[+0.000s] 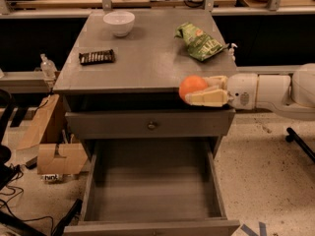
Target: Pick orange from middle drawer and place on counter
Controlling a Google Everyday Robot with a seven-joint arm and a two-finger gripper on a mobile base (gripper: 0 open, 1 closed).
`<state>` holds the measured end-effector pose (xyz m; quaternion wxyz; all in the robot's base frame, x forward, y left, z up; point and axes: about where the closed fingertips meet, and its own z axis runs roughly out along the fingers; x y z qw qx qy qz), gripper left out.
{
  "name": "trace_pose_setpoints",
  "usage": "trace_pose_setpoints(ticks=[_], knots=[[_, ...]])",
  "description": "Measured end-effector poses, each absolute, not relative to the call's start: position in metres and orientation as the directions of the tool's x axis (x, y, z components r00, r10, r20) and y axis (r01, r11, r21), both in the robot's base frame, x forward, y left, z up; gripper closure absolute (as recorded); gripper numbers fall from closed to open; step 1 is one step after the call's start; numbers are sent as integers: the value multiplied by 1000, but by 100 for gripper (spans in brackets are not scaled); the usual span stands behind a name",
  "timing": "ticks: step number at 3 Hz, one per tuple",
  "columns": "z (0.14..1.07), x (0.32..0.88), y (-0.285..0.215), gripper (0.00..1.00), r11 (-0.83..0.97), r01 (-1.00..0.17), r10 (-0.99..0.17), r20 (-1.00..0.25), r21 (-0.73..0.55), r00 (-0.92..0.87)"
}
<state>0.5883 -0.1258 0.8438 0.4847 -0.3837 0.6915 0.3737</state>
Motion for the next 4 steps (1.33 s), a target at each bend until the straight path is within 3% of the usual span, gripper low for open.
trace_pose_setpoints(ticks=[1, 4], knots=[[871, 615, -108, 100, 500, -855, -143, -961, 135, -235], [889, 680, -25, 100, 577, -815, -266, -954, -41, -141]])
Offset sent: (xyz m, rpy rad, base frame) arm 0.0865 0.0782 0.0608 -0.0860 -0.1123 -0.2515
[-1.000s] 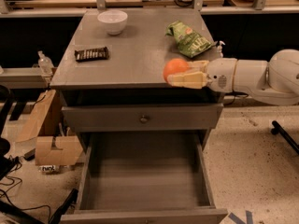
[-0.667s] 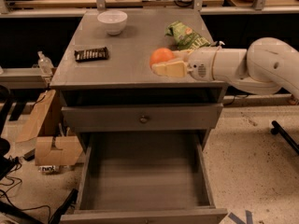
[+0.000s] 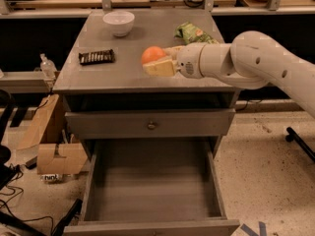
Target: Pick orange from middle drawer and place on counter
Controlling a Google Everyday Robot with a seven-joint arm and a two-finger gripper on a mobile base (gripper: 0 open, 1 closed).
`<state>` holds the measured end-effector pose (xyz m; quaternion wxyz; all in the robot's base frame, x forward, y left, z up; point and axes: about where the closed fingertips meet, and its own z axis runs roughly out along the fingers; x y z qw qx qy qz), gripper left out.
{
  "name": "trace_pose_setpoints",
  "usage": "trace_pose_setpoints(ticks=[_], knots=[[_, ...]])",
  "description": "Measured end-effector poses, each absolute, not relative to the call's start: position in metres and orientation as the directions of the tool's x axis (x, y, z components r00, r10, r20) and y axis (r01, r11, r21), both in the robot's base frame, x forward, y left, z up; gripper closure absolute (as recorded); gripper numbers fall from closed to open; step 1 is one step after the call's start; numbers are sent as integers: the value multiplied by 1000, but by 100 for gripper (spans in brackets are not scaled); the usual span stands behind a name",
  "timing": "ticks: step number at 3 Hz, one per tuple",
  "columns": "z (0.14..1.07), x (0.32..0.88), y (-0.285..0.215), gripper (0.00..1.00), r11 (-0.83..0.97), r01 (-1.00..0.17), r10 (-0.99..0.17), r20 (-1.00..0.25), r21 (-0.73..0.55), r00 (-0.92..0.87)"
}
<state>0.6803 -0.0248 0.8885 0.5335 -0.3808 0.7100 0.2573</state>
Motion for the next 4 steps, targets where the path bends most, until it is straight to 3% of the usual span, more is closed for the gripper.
trace_pose_setpoints(ticks=[2, 4], knots=[[847, 711, 0, 99, 551, -833, -316, -936, -51, -153], [848, 709, 4, 54, 546, -836, -315, -937, -49, -151]])
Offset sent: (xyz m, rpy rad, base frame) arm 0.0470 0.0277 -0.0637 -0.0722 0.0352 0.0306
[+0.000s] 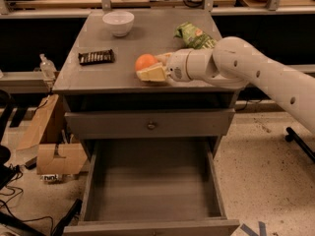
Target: Pick orange from middle drawer and place on counter
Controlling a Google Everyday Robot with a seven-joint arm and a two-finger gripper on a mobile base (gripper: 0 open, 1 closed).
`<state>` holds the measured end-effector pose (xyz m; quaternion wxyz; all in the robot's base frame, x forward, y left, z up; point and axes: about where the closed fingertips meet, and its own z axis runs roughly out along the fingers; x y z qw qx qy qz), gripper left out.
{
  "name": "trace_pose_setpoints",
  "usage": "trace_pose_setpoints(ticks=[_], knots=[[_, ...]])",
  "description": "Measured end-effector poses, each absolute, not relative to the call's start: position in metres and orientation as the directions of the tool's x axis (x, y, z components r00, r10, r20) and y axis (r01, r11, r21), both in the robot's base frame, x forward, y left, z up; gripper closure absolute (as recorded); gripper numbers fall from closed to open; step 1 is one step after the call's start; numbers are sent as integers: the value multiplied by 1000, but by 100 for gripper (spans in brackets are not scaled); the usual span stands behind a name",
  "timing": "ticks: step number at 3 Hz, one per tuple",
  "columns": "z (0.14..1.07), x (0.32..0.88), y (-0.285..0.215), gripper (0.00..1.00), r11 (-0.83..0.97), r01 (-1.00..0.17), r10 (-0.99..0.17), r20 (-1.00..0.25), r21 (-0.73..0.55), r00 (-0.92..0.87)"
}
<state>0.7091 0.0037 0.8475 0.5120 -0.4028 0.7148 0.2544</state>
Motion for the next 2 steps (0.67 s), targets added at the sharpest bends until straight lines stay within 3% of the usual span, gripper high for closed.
trace_pose_setpoints(ticks=[2], knots=[[847, 708, 9, 7, 539, -841, -316, -937, -47, -150]])
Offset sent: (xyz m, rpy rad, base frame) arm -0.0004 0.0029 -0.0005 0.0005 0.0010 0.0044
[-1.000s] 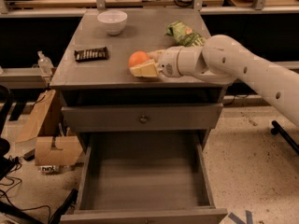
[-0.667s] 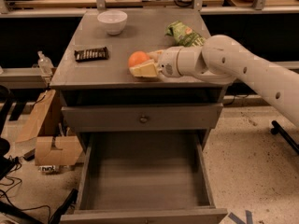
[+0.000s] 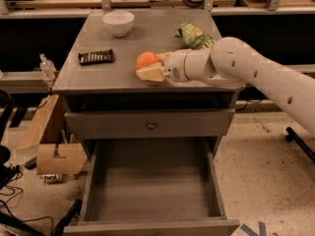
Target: Pick orange from middle drawer and place on counter
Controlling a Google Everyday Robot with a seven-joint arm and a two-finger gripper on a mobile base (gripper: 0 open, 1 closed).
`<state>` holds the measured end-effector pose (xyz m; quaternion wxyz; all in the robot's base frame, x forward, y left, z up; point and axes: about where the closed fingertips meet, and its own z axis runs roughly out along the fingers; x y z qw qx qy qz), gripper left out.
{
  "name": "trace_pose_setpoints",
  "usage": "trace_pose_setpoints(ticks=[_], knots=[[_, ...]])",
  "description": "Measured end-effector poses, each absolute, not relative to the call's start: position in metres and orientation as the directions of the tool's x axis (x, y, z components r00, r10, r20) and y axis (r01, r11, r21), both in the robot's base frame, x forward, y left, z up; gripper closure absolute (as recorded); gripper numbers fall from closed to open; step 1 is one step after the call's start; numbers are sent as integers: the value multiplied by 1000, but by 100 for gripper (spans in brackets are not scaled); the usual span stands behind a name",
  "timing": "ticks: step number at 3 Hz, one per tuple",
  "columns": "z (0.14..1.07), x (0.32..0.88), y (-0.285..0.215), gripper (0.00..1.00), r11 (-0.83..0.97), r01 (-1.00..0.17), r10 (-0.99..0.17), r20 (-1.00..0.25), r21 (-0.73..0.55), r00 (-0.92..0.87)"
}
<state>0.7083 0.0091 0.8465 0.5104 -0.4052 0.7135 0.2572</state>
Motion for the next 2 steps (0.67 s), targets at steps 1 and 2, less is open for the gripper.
trace_pose_setpoints(ticks=[1, 2], knots=[[846, 708, 11, 0, 537, -842, -316, -937, -46, -150], [846, 708, 11, 0, 537, -842, -316, -937, -46, -150]])
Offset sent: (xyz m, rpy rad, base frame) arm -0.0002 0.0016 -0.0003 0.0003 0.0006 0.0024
